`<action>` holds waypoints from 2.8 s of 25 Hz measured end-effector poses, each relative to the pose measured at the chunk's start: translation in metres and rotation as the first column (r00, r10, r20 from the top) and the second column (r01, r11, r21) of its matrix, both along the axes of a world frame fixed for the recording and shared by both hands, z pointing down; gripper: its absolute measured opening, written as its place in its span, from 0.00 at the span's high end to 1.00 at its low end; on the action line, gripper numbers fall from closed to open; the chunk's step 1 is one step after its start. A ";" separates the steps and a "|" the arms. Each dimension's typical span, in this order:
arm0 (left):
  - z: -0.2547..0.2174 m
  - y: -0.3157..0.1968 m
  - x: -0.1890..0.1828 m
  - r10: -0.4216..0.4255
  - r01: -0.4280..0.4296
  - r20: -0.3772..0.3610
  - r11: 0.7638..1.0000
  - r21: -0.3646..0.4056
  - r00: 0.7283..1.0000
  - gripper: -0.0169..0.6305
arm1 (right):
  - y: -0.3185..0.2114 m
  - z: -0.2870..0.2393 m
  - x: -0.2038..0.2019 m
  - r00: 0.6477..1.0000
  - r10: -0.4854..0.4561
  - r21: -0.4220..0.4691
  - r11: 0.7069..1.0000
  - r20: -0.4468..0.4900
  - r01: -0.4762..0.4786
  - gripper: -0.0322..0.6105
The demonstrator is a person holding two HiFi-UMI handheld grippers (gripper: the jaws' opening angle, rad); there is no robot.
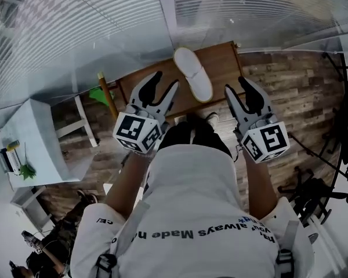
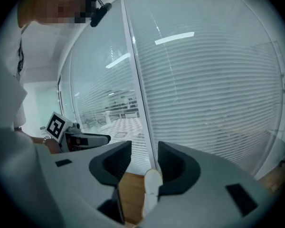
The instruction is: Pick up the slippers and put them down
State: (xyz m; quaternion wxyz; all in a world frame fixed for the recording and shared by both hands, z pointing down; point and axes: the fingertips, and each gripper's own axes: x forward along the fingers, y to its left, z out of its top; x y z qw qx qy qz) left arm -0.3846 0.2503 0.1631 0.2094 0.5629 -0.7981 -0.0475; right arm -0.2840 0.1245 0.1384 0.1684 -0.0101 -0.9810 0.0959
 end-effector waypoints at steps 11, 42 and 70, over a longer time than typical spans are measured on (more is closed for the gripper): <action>0.142 -0.036 -0.048 0.046 -0.054 -0.059 0.988 -0.145 0.997 0.61 | -0.013 0.180 0.014 0.965 0.024 -0.189 0.979 -0.259 -0.075 0.61; 0.322 -0.099 -0.100 0.217 -0.274 -0.197 0.901 -0.335 0.956 0.91 | 0.023 0.408 0.058 0.771 -0.092 -0.516 0.792 -0.630 -0.327 0.59; 0.253 -0.088 -0.103 0.181 -0.226 -0.184 0.938 -0.262 0.966 0.92 | 0.001 0.352 0.046 0.874 -0.006 -0.679 0.633 -0.486 -0.373 0.88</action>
